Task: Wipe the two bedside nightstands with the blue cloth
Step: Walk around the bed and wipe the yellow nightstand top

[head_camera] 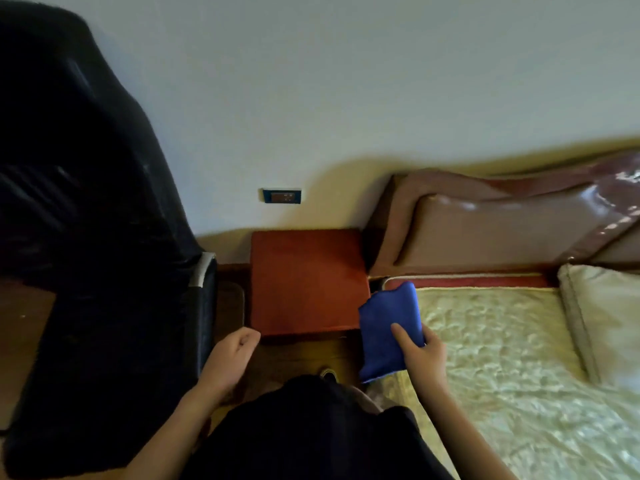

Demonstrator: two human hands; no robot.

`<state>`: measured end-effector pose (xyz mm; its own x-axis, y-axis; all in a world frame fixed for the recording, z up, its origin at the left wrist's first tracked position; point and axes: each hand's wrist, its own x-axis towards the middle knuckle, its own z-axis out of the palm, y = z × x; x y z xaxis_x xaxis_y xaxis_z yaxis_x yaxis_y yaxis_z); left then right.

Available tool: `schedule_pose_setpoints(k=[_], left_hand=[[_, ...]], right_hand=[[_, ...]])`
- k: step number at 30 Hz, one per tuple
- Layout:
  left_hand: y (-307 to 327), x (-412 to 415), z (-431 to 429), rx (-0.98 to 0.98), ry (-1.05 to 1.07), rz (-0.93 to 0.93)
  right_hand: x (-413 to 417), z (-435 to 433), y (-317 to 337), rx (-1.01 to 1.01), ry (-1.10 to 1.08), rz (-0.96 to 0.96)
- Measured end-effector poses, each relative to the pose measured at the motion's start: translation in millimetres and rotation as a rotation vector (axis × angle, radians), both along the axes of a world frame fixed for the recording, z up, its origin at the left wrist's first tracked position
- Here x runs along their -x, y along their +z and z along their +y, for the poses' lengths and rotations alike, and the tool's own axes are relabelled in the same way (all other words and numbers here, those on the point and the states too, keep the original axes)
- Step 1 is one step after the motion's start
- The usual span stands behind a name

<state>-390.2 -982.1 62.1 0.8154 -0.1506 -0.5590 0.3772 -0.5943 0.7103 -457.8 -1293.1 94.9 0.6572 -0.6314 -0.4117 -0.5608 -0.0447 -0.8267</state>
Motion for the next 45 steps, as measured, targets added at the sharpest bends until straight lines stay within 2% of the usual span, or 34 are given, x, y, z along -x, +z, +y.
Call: schedule_pose_setpoints(k=[8,14,24,32,38,42,45], left_hand=[[18,-106,-36,-0.028,-0.621,-0.129],[36,-93,-105,0.047,-0.958,-0.260],[13,101,-142,0.059,-1.606,-0.135],[4,327,-101,0.103,-2.111,-0.049],[15,480,-65,0.149,-2.534,-0.088],[17,550,-59,0.139,-2.669,-0.113],[3,591,-69,0.109,-2.683,-0.162]], right_hand=[[79,42,37,0.057,-0.515,-0.146],[182,111,42,0.094,-0.913,-0.200],[347,295,7,0.043,-1.592,-0.213],[456,458,-20,0.034,-2.124,-0.113],[510,540,-24,0.027,-2.502,-0.064],[548,557,-31,0.022,-2.635,-0.057],[592,551,-36,0.019,-2.657,-0.043]])
